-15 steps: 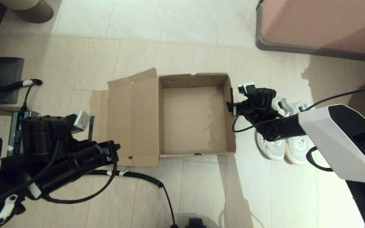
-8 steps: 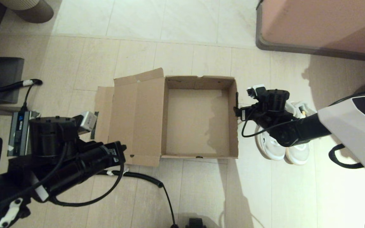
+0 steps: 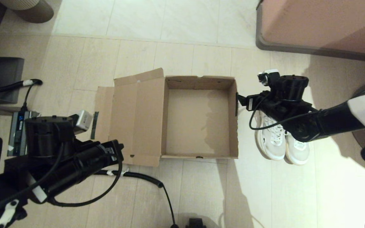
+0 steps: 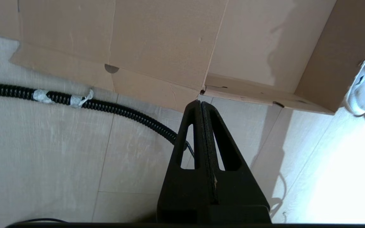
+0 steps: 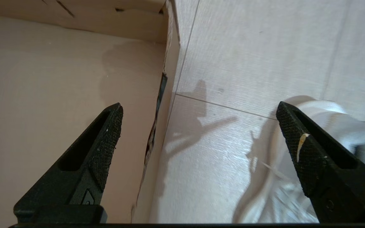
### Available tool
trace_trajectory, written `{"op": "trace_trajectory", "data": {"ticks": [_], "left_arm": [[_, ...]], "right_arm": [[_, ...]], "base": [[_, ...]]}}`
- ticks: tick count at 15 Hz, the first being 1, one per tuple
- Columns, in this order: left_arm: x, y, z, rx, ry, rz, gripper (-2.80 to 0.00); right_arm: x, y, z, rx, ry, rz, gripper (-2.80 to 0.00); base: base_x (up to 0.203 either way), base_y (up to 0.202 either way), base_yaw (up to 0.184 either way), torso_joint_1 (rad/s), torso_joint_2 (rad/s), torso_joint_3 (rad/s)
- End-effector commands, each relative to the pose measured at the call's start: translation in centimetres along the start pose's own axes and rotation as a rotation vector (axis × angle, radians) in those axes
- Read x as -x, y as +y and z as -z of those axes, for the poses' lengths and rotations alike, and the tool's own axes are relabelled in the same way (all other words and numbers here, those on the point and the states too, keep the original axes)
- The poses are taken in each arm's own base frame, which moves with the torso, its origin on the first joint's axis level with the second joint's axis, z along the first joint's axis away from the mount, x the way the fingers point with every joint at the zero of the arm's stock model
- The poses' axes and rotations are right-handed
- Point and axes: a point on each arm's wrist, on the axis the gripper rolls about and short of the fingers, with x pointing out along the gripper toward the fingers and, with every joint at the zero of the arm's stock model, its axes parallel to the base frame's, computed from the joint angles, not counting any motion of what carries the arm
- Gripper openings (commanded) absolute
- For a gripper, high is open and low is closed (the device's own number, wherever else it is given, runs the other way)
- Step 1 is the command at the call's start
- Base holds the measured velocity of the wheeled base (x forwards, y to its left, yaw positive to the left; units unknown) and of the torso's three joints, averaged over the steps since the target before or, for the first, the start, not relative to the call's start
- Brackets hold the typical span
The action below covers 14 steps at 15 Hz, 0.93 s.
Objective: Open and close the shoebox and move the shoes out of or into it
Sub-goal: Put the shoes into the shoe box
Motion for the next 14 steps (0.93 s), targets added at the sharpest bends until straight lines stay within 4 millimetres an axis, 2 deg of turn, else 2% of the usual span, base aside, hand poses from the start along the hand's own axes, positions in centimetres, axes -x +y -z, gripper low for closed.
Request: {"op": "trace_trajectory", "data": {"ticks": [1,4,6,8,11,14], "left_arm": [[0.5,0.0,-0.2,0.025,-0.015,0.005,-2.80],[1.3,0.4,0.4,0.060,-0.006,-0.005,-2.80],[2.6,1.0,1.0,0.081,-0.012,-0.044,-2.80],[4.2,1.9,1.2,0.094,-0.046,-0.085,-2.80],[7.8,4.0,0.7,0.120,-0.154,-0.154,-2.80],[12.2,5.7,1.8,0.074,-0.263,-0.241,-2.80]], "right_arm": [[2.3,-1.6,-2.2,-0.005,-0.033,0.032,0.00],[4.4,-6.2,-1.9,-0.022,0.002,0.137,0.00],[4.8,-9.6,-0.4,-0.031,0.050,0.202,0.00],[4.5,-11.9,1.7,-0.061,0.098,0.237,0.00],[3.2,-12.9,4.4,-0.076,0.158,0.244,0.00],[1.0,-13.7,7.0,-0.081,0.189,0.242,0.00]], "base": [[0.000,0.000,0.000,0.000,0.00,0.000],[0.000,0.000,0.000,0.000,0.00,0.000],[0.000,0.000,0.000,0.000,0.00,0.000],[0.000,0.000,0.000,0.000,0.00,0.000],[0.000,0.000,0.000,0.000,0.00,0.000],[0.000,0.000,0.000,0.000,0.00,0.000]]}}
